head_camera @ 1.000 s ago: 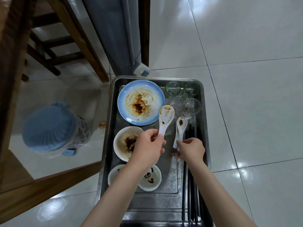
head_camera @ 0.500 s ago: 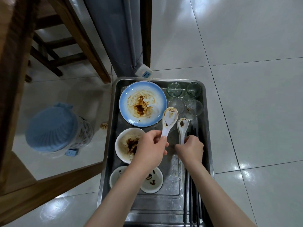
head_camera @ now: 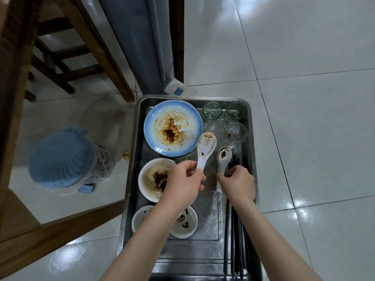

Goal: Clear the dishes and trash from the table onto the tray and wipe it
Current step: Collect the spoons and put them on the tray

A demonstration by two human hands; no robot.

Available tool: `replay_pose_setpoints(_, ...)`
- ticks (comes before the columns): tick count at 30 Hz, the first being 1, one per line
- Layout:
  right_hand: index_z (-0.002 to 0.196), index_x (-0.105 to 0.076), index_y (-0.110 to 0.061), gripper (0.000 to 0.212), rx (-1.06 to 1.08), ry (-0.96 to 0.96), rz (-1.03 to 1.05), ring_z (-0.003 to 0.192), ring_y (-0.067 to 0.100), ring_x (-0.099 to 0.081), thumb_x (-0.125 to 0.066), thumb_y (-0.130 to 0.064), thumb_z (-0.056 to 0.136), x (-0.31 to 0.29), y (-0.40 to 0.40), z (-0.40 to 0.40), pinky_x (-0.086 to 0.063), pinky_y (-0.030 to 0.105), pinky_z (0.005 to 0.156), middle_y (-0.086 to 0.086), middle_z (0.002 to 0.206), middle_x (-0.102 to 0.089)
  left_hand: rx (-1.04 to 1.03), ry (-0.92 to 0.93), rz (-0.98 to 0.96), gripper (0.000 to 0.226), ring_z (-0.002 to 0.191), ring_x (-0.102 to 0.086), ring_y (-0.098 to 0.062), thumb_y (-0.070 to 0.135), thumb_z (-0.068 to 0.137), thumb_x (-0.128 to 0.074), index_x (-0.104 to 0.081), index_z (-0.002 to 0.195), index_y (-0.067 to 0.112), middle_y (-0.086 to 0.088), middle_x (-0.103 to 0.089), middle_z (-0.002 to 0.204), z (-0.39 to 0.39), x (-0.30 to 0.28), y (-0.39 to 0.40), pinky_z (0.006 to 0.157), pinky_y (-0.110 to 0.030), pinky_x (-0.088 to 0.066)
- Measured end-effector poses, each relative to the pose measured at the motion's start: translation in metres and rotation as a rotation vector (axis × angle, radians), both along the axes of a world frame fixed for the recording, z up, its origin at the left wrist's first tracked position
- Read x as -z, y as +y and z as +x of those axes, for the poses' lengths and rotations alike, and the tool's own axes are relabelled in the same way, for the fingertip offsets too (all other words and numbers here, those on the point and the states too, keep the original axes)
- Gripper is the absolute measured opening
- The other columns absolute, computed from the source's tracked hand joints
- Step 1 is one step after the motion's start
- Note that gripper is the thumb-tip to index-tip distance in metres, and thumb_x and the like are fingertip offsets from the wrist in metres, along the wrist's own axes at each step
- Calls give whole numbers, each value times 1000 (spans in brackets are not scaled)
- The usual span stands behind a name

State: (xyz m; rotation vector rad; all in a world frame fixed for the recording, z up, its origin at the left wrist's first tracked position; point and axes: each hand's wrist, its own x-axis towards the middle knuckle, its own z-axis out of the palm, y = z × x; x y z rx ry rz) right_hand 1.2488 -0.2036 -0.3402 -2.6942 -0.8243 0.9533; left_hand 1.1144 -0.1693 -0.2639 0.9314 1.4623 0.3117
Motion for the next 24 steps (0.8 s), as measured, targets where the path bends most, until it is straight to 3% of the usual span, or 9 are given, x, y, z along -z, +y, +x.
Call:
replay_pose_setpoints(8, 91, -58, -15, 25, 0, -4, 25, 77, 19, -51, -65, -36, 80, -7, -1, -1, -38, 27, 61, 0, 85, -59, -15, 18, 10, 13, 60, -63, -3, 19, 94, -52, -52, 106, 26, 7, -66, 79, -2, 2, -1, 70, -25, -55)
replay_pose_setpoints(12, 87, -54, -17, 24, -19, -22, 103, 76, 17, -51, -56, -41, 87, -12, -5, 0, -38, 28, 61, -1, 84, -60, -25, 27, 16, 21, 62, -64, -3, 18, 94, -52, -55, 115, 20, 6, -66, 80, -1, 2, -2, 72, -25, -56)
replay_pose_setpoints(15, 89, -56, -17, 17, -56, -30, 161, 75, 16, -50, -57, -34, 87, -16, -11, 3, -37, 27, 60, -4, 80, -57, -23, 30, 10, 23, 68, -64, -4, 15, 94, -51, -56, 117, 16, 6, -66, 80, 5, 5, -4, 68, -21, -56)
replay_pose_setpoints(20, 92, -59, -16, 12, -122, -37, 216, 72, 15, -51, -58, -25, 85, -16, -26, 9, -37, 26, 60, -6, 77, -55, 20, 91, -65, 9, 68, -62, -5, 15, 94, -51, -54, 95, 24, 12, -66, 71, 22, 17, -7, 53, -16, -46)
replay_pose_setpoints(24, 100, -61, -13, 17, -128, -1, 230, 77, 14, -55, -58, -22, 86, -13, -36, 13, -39, 25, 64, -1, 88, -64, 11, 184, -105, 19, 69, -57, 1, 17, 91, -54, -53, 77, 29, 15, -65, 66, 34, 35, -6, 55, -20, -42)
